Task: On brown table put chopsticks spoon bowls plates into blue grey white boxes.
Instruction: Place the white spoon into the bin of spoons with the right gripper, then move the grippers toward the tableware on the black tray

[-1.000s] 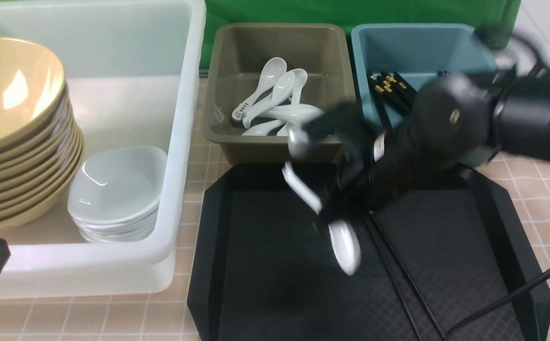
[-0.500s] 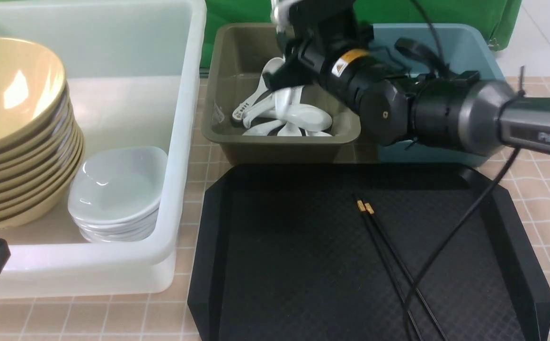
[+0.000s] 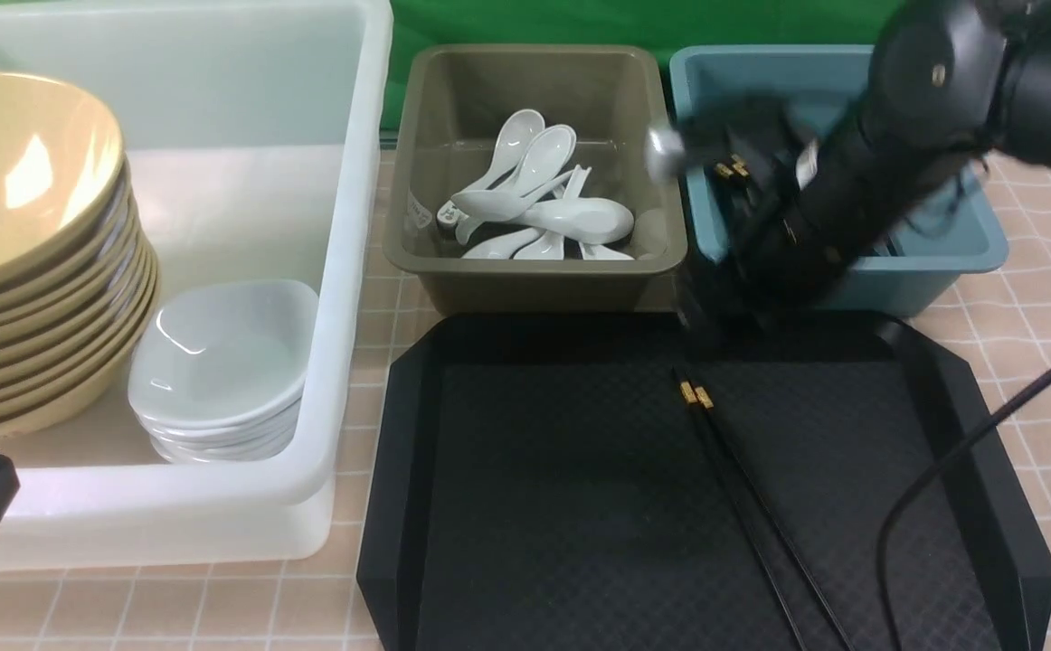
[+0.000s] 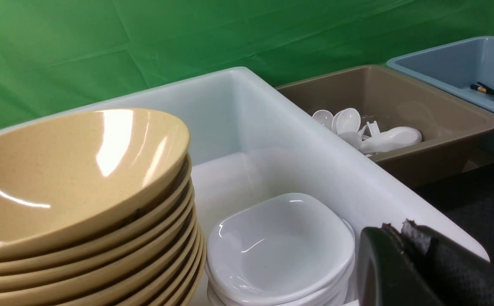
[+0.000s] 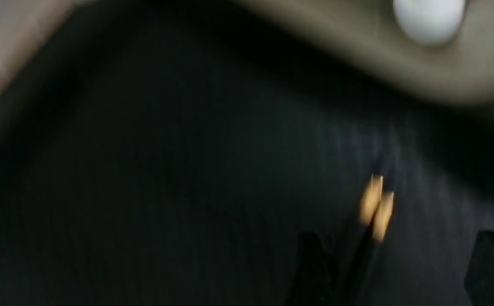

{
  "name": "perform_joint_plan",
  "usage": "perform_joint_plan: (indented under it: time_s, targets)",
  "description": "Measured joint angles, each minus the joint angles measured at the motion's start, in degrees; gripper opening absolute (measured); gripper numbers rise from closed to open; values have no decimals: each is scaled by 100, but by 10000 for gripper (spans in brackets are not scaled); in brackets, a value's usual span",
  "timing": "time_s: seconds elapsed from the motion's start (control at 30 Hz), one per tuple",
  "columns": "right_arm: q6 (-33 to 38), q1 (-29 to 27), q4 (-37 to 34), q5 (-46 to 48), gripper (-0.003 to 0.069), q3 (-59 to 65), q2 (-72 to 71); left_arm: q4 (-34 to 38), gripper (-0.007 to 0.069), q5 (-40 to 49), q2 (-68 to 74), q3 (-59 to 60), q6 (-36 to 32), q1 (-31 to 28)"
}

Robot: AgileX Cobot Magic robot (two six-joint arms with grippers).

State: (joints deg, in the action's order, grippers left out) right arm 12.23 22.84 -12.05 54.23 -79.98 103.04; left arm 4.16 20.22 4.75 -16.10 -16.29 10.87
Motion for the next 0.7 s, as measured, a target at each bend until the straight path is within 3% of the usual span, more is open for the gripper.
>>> perform_joint_plan:
  time_s: [0.23, 0.53, 0.7]
  targets:
    - [-194, 94, 144, -971, 421, 1213, 168, 0, 8, -18, 0, 0, 0, 0]
    - [-181, 447, 328, -1795, 356, 1216, 616, 0, 8, -45, 0, 0, 0, 0]
    - [-163, 759, 1083, -1939, 242, 1137, 785, 0, 8, -40, 0, 0, 0, 0]
